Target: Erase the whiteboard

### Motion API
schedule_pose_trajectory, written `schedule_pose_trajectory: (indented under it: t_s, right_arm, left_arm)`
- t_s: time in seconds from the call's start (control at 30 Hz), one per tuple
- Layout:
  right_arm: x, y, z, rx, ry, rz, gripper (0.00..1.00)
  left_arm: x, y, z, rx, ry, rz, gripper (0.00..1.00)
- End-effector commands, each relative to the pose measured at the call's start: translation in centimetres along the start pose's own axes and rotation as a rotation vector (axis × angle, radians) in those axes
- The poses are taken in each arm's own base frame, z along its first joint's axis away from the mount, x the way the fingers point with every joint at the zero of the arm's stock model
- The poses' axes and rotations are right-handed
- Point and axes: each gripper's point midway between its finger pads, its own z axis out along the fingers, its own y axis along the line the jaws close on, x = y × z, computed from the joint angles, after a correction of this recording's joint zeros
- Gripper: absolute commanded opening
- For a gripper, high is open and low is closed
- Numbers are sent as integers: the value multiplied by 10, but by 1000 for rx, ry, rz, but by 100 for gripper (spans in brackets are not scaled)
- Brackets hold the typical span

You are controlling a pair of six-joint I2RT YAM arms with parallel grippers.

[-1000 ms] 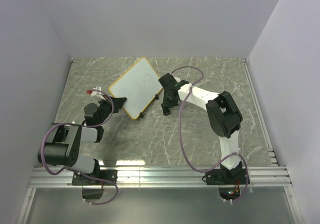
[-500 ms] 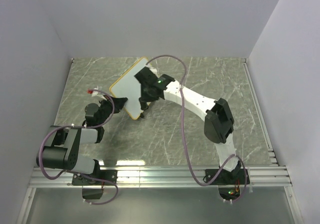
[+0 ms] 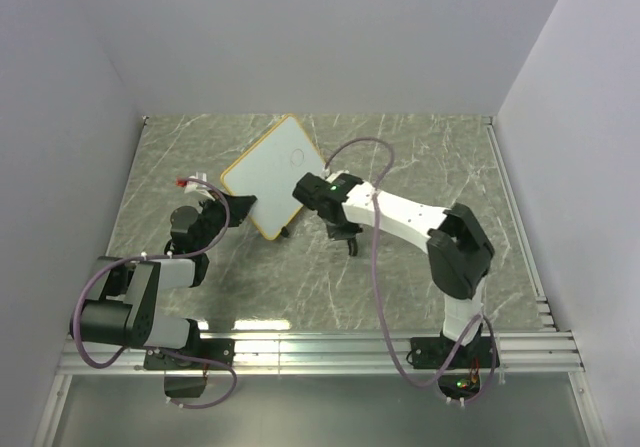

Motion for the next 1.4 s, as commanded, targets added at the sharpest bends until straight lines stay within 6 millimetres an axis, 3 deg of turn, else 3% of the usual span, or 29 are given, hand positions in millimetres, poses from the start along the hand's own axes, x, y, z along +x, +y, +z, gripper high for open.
schedule_pose_trajectory:
  t_s: [0.0,0.07,0.17,0.33,0.43,0.5,0.63,0.73,0.9,1.0,1.07,1.13,1.17,1.27,1.3,1.37]
  right_arm:
    - [-23,-62,-37,194,-147,6,0]
    - [-19,-67,-35,228,-138,-3,0]
    - [-10,-57,-18,242,-98,-17,0]
    - [6,-12,28,202,-20,-59,0]
    - [6,10,43,184,16,-52,0]
    - [1,26,42,152,7,-40,2]
    - [-6,39,33,109,-7,-29,41]
    - [-10,43,24,75,-19,-22,54]
    - [-19,33,-5,32,-55,31,62]
    - [-15,23,-19,-24,-59,96,65]
    - [3,16,-14,-44,-5,139,66]
    - [4,9,-20,-91,-10,207,66]
    - [17,3,-12,-81,19,239,67]
    - [29,6,-4,-156,63,329,70]
    - [27,18,-4,-218,77,354,73]
    - [30,24,3,-242,105,399,89]
  left_arm:
    - [26,6,-6,-6,93,34,1]
    - [27,4,-6,0,95,34,1]
    - [30,3,-6,5,103,28,1]
    - [29,0,-5,9,106,35,1]
    - [29,-2,-6,13,106,37,1]
    - [28,-3,-5,13,106,41,1]
    - [29,-4,-6,10,109,44,1]
    - [28,-5,-6,13,106,47,1]
    - [29,-6,-6,13,108,47,1]
    - [30,-7,-6,17,109,49,1]
    - [30,-7,-6,17,109,49,1]
    - [29,-7,-6,18,108,50,1]
    - [29,-7,-6,19,109,48,1]
    - [30,-8,-6,23,109,45,1]
    - [31,-8,-6,23,111,43,1]
    - [31,-9,-6,28,110,41,1]
